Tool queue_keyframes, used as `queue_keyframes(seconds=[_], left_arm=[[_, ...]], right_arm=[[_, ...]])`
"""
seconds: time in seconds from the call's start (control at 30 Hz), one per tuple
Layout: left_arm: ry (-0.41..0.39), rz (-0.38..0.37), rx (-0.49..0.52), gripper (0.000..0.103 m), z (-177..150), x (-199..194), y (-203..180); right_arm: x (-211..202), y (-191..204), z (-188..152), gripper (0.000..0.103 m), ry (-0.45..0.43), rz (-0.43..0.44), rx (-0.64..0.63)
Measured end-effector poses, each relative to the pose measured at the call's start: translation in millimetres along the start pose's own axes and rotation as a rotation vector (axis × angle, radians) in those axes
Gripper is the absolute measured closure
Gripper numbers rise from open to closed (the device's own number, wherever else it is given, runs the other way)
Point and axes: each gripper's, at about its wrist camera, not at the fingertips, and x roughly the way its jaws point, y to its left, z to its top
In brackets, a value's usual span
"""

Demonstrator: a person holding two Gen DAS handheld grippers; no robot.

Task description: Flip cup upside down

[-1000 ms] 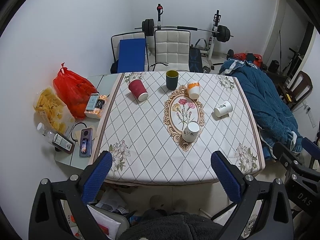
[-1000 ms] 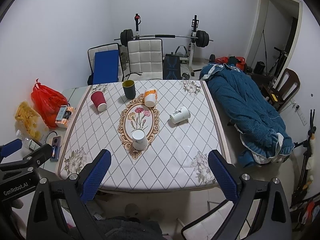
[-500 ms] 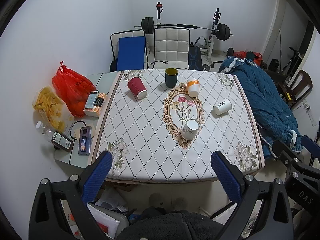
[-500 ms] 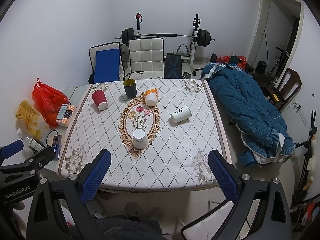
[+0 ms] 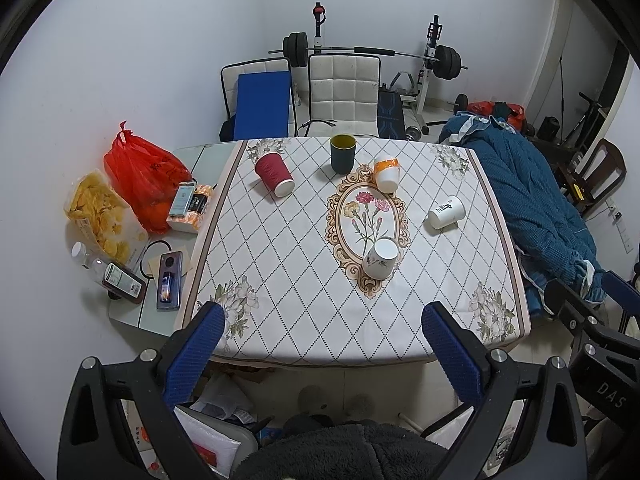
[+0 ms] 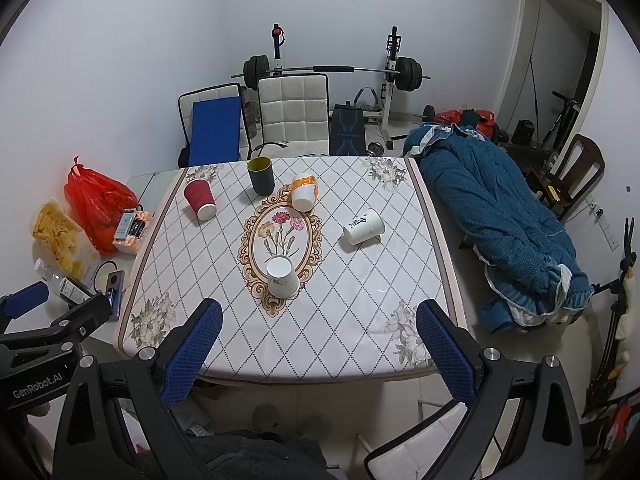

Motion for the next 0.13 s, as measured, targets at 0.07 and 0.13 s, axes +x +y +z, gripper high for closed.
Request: queue_keyframes(seconds=[0.07, 0.13], left_arm=[[-0.004, 0.005, 0.001, 0.002, 0.7, -0.1, 0.0], [-0.011, 0.005, 0.001, 0.002, 1.2, -0.2, 0.0]], right_arm=[[1.2, 0.2, 0.6, 0.003, 0.005, 0.001, 0.000], [1.3, 0.5, 1.1, 0.003, 0.005, 0.001, 0.000]])
